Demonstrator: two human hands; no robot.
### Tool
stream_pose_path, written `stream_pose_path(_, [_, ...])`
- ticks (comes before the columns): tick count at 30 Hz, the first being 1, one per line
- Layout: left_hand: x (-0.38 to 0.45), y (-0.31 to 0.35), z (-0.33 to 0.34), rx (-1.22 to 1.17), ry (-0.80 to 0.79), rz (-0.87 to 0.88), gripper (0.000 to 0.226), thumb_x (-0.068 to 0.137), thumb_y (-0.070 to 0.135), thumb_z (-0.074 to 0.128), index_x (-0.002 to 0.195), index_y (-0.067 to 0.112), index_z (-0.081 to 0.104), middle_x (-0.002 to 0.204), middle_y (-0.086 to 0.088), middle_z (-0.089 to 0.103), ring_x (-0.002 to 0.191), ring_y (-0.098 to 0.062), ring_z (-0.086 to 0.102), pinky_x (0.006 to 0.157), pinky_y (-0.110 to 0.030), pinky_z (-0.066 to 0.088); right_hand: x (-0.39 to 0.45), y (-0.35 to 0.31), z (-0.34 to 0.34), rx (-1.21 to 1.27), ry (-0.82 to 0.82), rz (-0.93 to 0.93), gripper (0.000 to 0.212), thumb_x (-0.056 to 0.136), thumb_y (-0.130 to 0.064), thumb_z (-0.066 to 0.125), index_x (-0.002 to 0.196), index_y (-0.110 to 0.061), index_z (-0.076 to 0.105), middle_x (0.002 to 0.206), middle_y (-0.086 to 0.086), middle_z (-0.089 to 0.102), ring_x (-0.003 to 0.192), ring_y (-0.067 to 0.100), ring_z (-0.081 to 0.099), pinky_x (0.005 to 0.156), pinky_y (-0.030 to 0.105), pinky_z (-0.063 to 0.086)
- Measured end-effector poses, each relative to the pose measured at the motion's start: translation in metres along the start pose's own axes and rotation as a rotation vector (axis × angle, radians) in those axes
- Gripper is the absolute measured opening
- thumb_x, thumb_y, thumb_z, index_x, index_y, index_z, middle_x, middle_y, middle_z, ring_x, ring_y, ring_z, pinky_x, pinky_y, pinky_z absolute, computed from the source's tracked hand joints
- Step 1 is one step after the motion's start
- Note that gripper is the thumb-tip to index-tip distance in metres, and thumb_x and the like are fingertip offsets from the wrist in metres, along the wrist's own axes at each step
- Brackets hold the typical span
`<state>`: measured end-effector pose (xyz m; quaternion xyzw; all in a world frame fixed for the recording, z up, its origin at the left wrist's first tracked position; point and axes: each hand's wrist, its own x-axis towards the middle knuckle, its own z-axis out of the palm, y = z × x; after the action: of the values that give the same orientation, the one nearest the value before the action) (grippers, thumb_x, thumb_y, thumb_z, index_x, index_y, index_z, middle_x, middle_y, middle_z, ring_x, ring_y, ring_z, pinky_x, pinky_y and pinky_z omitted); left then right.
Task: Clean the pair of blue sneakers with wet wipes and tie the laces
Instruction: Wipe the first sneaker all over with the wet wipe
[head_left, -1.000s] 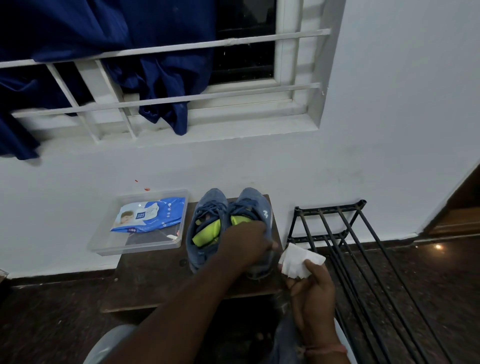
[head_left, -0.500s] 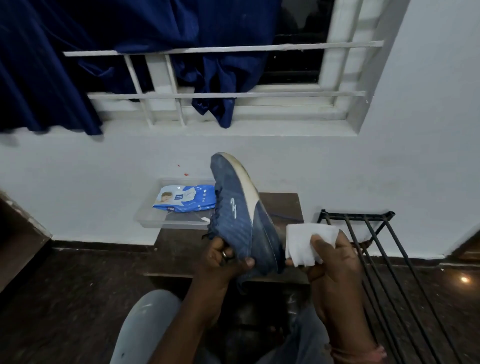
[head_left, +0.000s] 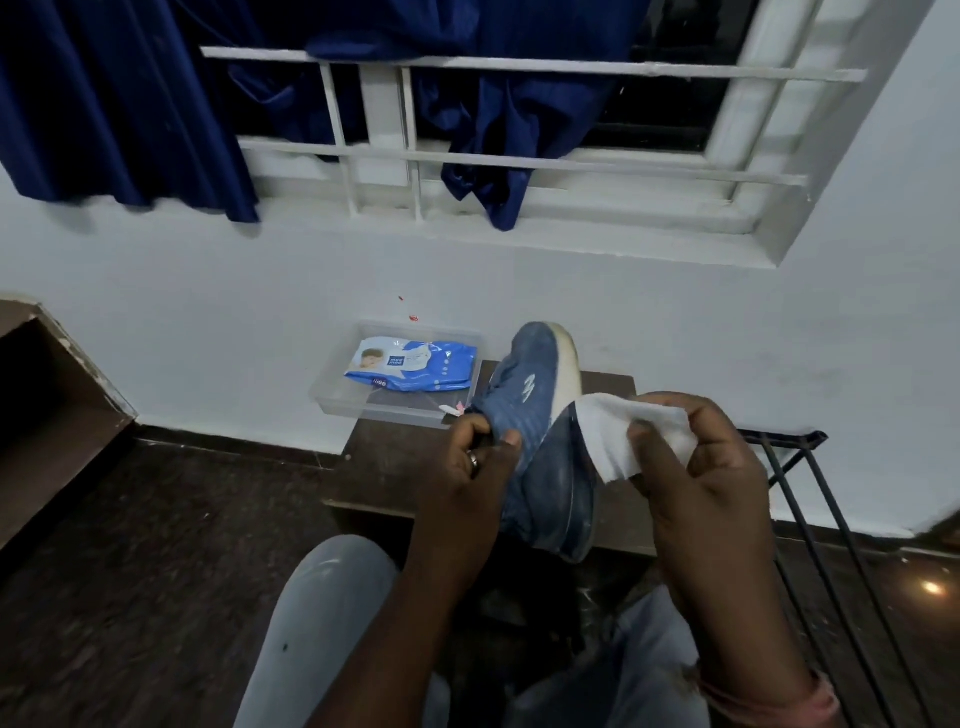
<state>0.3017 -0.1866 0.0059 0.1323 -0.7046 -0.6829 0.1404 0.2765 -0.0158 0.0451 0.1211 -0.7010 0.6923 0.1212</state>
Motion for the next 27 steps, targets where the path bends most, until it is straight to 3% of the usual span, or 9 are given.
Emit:
stream_pose_path(2, [-0.003, -0.007, -0.005, -0.014, 0.013, -0.022, 0.011, 0.098, 0.033, 0.064, 0.106, 0.027, 0.066, 0.098, 0.002, 0.077, 0.095, -0.021, 0.073, 0.089, -0.052, 0.057, -0.007, 0.001, -0.002, -0.14, -0.075, -0.073, 0.048, 0.086, 0.018, 0.052, 0.094, -0.023, 0.076, 0.101, -0.012, 0.076, 0.1, 0.003, 0.068, 0.087, 0.022, 0.054])
stream_pose_path(5, [-0.005, -0.009, -0.017, -0.052, 0.033, -0.04, 0.02, 0.084, 0.043, 0.068, 0.093, 0.026, 0.068, 0.093, -0.005, 0.077, 0.091, -0.034, 0.072, 0.084, -0.055, 0.056, -0.017, 0.014, -0.002, -0.312, -0.218, -0.21, 0.057, 0.077, 0.024, 0.049, 0.105, -0.017, 0.076, 0.121, -0.012, 0.071, 0.119, 0.005, 0.063, 0.102, 0.027, 0.049])
stream_pose_path(9, [0.02, 0.007, -0.026, 0.087, 0.069, 0.099, 0.02, 0.093, 0.036, 0.062, 0.082, 0.021, 0.065, 0.077, 0.0, 0.067, 0.076, -0.011, 0.062, 0.075, -0.034, 0.051, -0.001, 0.006, 0.002, -0.26, -0.289, -0.277, 0.047, 0.081, 0.006, 0.05, 0.118, -0.014, 0.072, 0.129, -0.008, 0.067, 0.125, 0.012, 0.059, 0.105, 0.029, 0.046])
stream_pose_path(13, [0.051, 0.039, -0.023, -0.061, 0.038, 0.086, 0.027, 0.107, 0.028, 0.049, 0.095, 0.015, 0.069, 0.085, 0.005, 0.073, 0.083, -0.006, 0.067, 0.081, -0.026, 0.052, 0.04, -0.026, 0.014, -0.198, -0.29, -0.271, 0.022, 0.099, -0.007, 0.058, 0.11, -0.015, 0.075, 0.116, -0.008, 0.072, 0.116, 0.008, 0.064, 0.096, 0.021, 0.049])
stream_pose_path(17, [0.045, 0.043, -0.019, -0.161, 0.075, 0.043, 0.042, 0.109, 0.04, 0.042, 0.097, 0.01, 0.069, 0.086, -0.007, 0.076, 0.081, -0.014, 0.07, 0.074, -0.025, 0.053, 0.047, -0.03, 0.025, -0.415, -0.309, -0.337, 0.023, 0.094, -0.008, 0.066, 0.111, -0.02, 0.076, 0.115, -0.014, 0.071, 0.111, -0.004, 0.062, 0.095, 0.014, 0.046])
stream_pose_path(20, [0.023, 0.034, -0.016, -0.098, 0.114, 0.042, 0.056, 0.109, 0.044, 0.03, 0.099, 0.007, 0.071, 0.079, -0.004, 0.077, 0.072, -0.01, 0.071, 0.065, -0.017, 0.051, 0.028, -0.017, 0.03, -0.495, -0.266, -0.366, 0.027, 0.094, -0.008, 0.067, 0.115, -0.022, 0.074, 0.116, -0.013, 0.07, 0.111, -0.004, 0.061, 0.1, 0.016, 0.045])
stream_pose_path(23, [0.012, 0.027, -0.015, -0.07, 0.129, 0.044, 0.064, 0.104, 0.053, 0.026, 0.103, 0.01, 0.073, 0.085, -0.004, 0.078, 0.079, -0.008, 0.073, 0.068, -0.018, 0.051, 0.021, -0.009, 0.022, -0.477, -0.206, -0.295, 0.034, 0.094, -0.013, 0.068, 0.123, -0.03, 0.069, 0.118, -0.022, 0.068, 0.112, -0.007, 0.06, 0.097, 0.012, 0.043])
stream_pose_path(25, [0.012, 0.025, -0.017, -0.023, 0.149, 0.063, 0.06, 0.105, 0.05, 0.028, 0.101, 0.01, 0.072, 0.084, 0.0, 0.076, 0.077, 0.0, 0.07, 0.067, -0.012, 0.048, 0.02, -0.008, 0.016, -0.493, -0.188, -0.282, 0.031, 0.093, -0.013, 0.069, 0.116, -0.034, 0.069, 0.111, -0.03, 0.066, 0.107, -0.012, 0.06, 0.093, 0.009, 0.044])
stream_pose_path(27, [0.013, 0.027, -0.017, 0.111, 0.119, 0.143, 0.041, 0.108, 0.037, 0.041, 0.094, 0.01, 0.068, 0.078, 0.004, 0.069, 0.071, 0.005, 0.063, 0.064, -0.011, 0.044, 0.018, -0.007, 0.014, -0.546, -0.224, -0.355, 0.027, 0.091, -0.009, 0.072, 0.107, -0.031, 0.074, 0.103, -0.031, 0.065, 0.099, -0.014, 0.06, 0.09, 0.003, 0.041])
